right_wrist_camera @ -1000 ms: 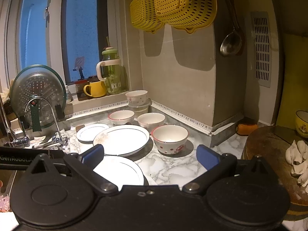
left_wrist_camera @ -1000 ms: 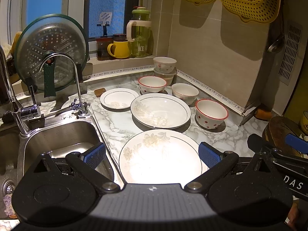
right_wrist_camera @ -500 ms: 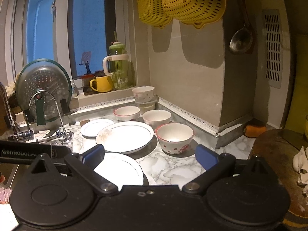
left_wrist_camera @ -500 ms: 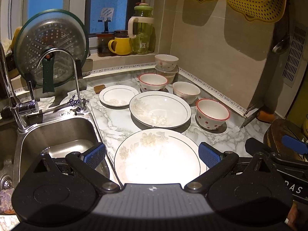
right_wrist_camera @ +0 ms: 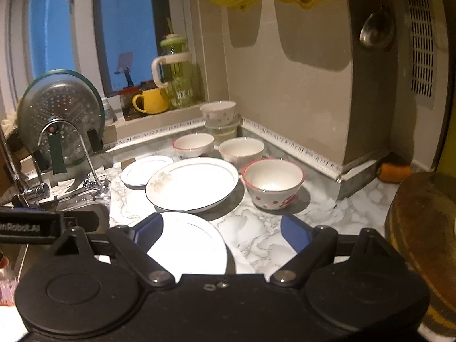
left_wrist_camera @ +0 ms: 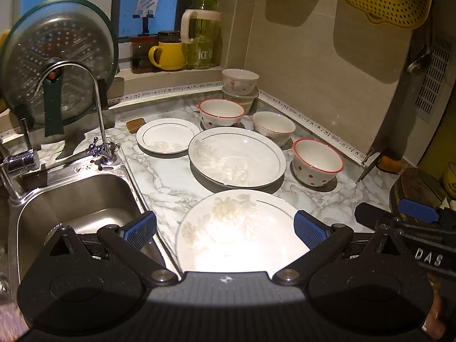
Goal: Organize plates and bowls
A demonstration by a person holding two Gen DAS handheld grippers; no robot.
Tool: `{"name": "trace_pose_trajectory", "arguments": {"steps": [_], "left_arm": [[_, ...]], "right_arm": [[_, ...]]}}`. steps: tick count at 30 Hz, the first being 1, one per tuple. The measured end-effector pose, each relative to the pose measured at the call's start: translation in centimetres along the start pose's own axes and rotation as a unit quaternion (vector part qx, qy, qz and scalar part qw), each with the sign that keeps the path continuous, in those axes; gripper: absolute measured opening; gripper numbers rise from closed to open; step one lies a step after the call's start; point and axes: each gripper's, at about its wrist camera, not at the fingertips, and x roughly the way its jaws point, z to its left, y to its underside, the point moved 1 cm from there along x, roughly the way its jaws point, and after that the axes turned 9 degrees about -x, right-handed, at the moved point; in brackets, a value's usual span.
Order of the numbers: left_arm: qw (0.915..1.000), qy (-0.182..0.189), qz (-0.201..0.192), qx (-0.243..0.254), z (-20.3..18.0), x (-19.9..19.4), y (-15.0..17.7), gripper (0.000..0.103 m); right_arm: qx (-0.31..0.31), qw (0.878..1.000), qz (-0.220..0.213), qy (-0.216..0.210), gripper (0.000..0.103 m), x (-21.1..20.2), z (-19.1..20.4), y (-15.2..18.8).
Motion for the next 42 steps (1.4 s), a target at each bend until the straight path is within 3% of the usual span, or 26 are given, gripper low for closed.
{"name": "trace_pose_trajectory", "arguments": {"steps": [6,13,19,22,25,29,36,38,42], "left_arm": [[0.9987,0.031,0.038,0.009,3.2,2.8,-0.7,0.103],[0.9936,0.041,0.102,0.026,5.2,7.0,0.0,0.102],[0.9873,0.048,0.151,0.010,6.1,10.1,0.6,0.102],[0.9852,0.044,0.166,-0.003,6.3,11.3,0.6,0.093],[0.9839,0.034,0.175,-0.019,6.6,12.2,0.5,0.092],[0.9821,0.028,0.184,-0.026,6.2,13.1,0.6,0.067],[0.9797,0.012,0.197,-0.036,6.2,13.9,1.2,0.048],[0.9790,0.008,0.201,-0.035,6.0,14.1,1.3,0.040],[0.9795,0.001,0.199,-0.030,5.8,14.0,1.5,0.033]], "right_arm": [[0.006,0.999,0.049,0.002,0.086,3.1,0.8,0.0],[0.011,0.991,0.136,0.007,0.076,6.7,0.9,2.0],[0.006,0.982,0.188,-0.007,0.064,9.7,0.7,3.2],[0.009,0.977,0.212,-0.023,0.058,11.1,0.2,3.6],[0.004,0.974,0.225,-0.040,0.053,12.2,-0.3,3.7],[0.008,0.967,0.245,-0.065,0.043,13.5,-1.1,4.0],[0.010,0.961,0.254,-0.110,0.036,14.5,-1.7,4.0],[0.011,0.960,0.254,-0.119,0.031,14.7,-1.8,3.9],[0.014,0.957,0.255,-0.134,0.022,14.9,-1.9,3.7]]}}
